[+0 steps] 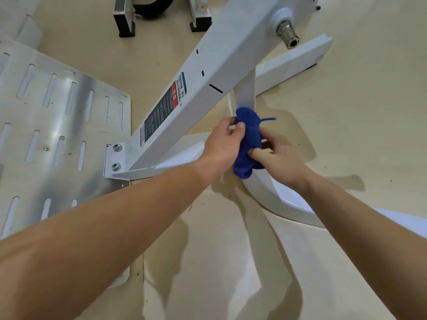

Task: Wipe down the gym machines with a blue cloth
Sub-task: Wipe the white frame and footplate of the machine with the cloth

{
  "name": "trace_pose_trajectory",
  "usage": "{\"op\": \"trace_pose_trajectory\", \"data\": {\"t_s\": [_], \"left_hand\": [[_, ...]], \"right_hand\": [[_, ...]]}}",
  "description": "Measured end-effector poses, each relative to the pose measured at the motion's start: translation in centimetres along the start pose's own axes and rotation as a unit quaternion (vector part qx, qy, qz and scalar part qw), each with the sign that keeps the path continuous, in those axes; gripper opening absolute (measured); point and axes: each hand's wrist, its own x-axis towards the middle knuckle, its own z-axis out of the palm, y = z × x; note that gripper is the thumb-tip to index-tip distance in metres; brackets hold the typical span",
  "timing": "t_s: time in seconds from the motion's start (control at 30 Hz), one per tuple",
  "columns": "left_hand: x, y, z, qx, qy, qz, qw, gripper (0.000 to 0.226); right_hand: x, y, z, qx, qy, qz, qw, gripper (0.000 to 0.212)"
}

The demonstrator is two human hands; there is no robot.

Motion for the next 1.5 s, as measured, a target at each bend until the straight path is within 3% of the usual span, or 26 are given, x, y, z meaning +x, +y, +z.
{"op": "trace_pose_trajectory", "data": {"t_s": [0.1, 0.17, 0.27, 0.33, 0.47, 0.6, 0.67, 0.77, 0.9, 1.07, 1.2, 1.3, 1.5], "left_hand": [[-0.5, 0.2, -0.1, -0.005, -0.03, -0.008, 1.0, 0.041], [-0.9, -0.2, -0.1, 0.043, -0.05, 0.005, 0.998, 0.038], [-1.4, 0.0, -0.6, 0.072, -0.065, 0.009, 0.995, 0.035], [-1.7, 0.3, -1.2, 0.077, -0.064, 0.005, 0.995, 0.036], [-1.6, -0.6, -2.3, 0.102, 0.01, -0.007, 0.995, 0.03], [-0.4, -1.1, -2.3, 0.098, 0.169, -0.035, 0.98, 0.008], [-0.8, -0.6, -1.2, 0.093, 0.22, -0.055, 0.969, 0.012], [-2.6, -0.7, 2.1, 0.034, 0.185, -0.09, 0.978, 0.011], [-4.2, -0.6, 5.6, 0.031, 0.13, -0.011, 0.991, 0.006], [-2.2, 1.0, 6.9, -0.001, 0.195, 0.066, 0.979, 0.041], [-0.7, 0.6, 6.6, 0.029, 0.232, 0.114, 0.966, 0.038], [0.3, 0.7, 6.3, 0.039, 0.25, 0.164, 0.953, 0.021], [1.8, 1.3, 6.3, -0.002, 0.332, 0.211, 0.919, 0.025]], "right_hand": [[-0.1, 0.0, -0.8, 0.083, 0.031, 0.004, 0.996, 0.037], [0.0, 0.4, -0.7, 0.063, 0.062, 0.013, 0.996, 0.032], [0.1, 1.2, -0.7, 0.023, 0.037, 0.021, 0.999, 0.046], [0.2, 1.4, -1.1, -0.024, 0.049, 0.015, 0.998, 0.03], [1.2, 0.9, -3.2, -0.052, 0.138, 0.006, 0.989, 0.014], [3.1, -2.0, -4.9, -0.015, 0.227, -0.034, 0.973, 0.016], [4.1, -3.6, -5.1, 0.003, 0.224, -0.056, 0.973, 0.016], [5.0, -4.7, -5.1, 0.025, 0.17, -0.072, 0.983, 0.013], [5.5, -4.7, -5.4, 0.108, 0.123, -0.044, 0.986, 0.012], [5.8, -4.4, -5.8, 0.079, 0.049, 0.016, 0.996, 0.012], [5.1, -3.6, -5.0, 0.006, 0.005, 0.031, 0.999, 0.021], [4.8, -2.9, -3.6, -0.027, 0.058, -0.03, 0.997, 0.025], [5.6, -5.3, -2.0, -0.041, 0.193, -0.186, 0.962, 0.01]]}}
